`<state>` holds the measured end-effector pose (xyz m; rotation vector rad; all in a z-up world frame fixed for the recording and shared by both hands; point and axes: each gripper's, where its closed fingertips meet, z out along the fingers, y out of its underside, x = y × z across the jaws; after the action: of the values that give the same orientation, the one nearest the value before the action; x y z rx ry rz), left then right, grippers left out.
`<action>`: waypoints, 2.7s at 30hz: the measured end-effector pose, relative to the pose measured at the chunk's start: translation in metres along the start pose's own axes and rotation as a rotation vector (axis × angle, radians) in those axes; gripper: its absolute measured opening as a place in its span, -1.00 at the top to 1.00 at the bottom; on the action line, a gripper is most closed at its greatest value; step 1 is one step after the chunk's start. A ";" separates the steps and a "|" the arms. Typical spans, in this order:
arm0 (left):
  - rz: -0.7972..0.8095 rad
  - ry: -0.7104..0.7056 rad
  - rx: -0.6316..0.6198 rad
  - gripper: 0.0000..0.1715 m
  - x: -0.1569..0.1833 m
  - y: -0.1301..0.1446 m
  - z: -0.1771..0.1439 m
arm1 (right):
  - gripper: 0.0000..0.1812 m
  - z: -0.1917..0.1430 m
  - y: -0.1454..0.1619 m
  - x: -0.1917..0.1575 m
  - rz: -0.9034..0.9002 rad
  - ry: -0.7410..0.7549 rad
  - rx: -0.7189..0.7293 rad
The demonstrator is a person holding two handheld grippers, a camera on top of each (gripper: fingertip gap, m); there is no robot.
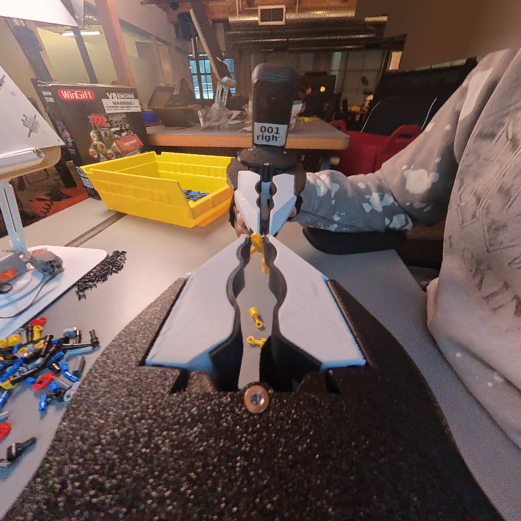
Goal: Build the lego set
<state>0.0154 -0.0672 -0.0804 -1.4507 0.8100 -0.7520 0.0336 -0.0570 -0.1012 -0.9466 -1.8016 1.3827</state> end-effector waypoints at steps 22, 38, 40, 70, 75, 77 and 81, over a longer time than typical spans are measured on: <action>0.146 -0.021 -0.068 0.82 0.008 0.005 0.001 | 0.96 0.001 0.010 -0.007 0.090 -0.096 -0.009; 0.761 0.083 -0.344 0.90 0.037 0.016 -0.001 | 0.97 0.003 0.015 -0.033 0.437 -0.435 -0.045; 0.898 0.103 -0.398 0.90 0.040 0.018 -0.001 | 0.96 0.003 0.016 -0.037 0.500 -0.485 -0.067; 0.061 0.015 -0.052 0.91 0.043 -0.023 0.002 | 0.96 -0.007 -0.017 -0.046 0.649 -0.469 0.064; -0.025 0.020 -0.004 0.90 0.037 -0.026 0.000 | 0.96 -0.008 -0.022 -0.040 0.626 -0.398 0.077; -0.025 0.023 0.010 0.91 0.037 -0.026 -0.001 | 0.96 -0.007 -0.023 -0.040 0.581 -0.355 0.052; -0.019 0.022 0.049 0.92 0.035 -0.027 -0.003 | 0.96 -0.006 -0.026 -0.038 0.538 -0.281 0.021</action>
<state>0.0330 -0.0978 -0.0538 -1.4106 0.7905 -0.7981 0.0545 -0.0906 -0.0776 -1.3469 -1.7978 1.9397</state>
